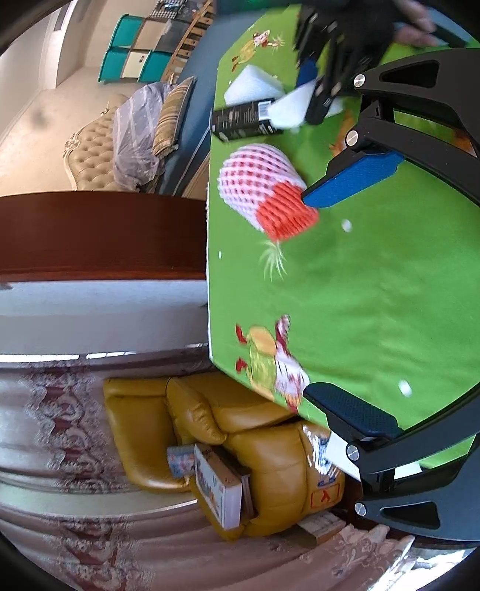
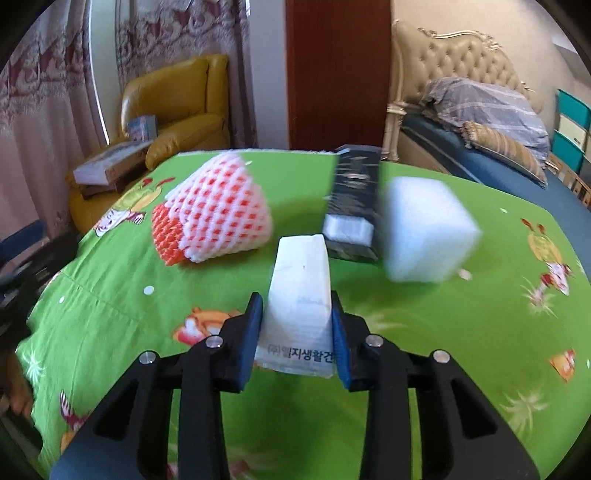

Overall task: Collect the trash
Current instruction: 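Grasp the white paper cup with the right tool while the left tool grasps the pink fruit net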

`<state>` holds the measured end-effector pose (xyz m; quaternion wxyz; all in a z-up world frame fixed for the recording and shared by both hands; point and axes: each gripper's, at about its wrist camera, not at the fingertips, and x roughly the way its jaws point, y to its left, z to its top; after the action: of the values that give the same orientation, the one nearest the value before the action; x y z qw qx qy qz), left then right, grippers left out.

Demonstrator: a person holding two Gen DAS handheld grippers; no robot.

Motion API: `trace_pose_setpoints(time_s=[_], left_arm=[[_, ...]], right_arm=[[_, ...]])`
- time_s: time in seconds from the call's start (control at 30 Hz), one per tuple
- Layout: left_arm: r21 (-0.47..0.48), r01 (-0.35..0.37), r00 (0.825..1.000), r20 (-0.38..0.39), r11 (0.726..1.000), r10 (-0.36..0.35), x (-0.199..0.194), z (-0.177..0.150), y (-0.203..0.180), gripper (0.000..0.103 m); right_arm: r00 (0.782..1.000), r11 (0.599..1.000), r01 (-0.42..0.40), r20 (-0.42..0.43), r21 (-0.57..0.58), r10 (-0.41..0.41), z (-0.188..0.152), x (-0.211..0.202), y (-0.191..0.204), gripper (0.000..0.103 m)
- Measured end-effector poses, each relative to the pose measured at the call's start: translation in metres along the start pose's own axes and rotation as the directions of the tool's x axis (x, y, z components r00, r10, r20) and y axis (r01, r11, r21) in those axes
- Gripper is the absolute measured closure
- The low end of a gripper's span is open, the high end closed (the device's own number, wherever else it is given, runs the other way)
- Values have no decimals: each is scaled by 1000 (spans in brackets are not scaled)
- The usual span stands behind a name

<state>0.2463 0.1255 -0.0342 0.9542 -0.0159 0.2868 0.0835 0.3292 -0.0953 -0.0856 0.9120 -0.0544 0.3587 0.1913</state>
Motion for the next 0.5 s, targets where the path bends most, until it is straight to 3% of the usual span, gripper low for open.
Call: trace_pose_setpoints(time_s=[0.17,0.23,0.5], left_arm=[[55,81,996,-53,995,-78,26,16,-35,14],[75,154,984,-100,985,-146,37,24,-50,14],[196,164,979,-151,967,-135,84,41,-92,14]], right_arm=[[1000,998,-6,29,55,5,-18,-27,-37,69],[999,998,-4,41,68,1,-25,-34,-48,69],[992,995,10,123,99,-22,-39,-61,-70,69]])
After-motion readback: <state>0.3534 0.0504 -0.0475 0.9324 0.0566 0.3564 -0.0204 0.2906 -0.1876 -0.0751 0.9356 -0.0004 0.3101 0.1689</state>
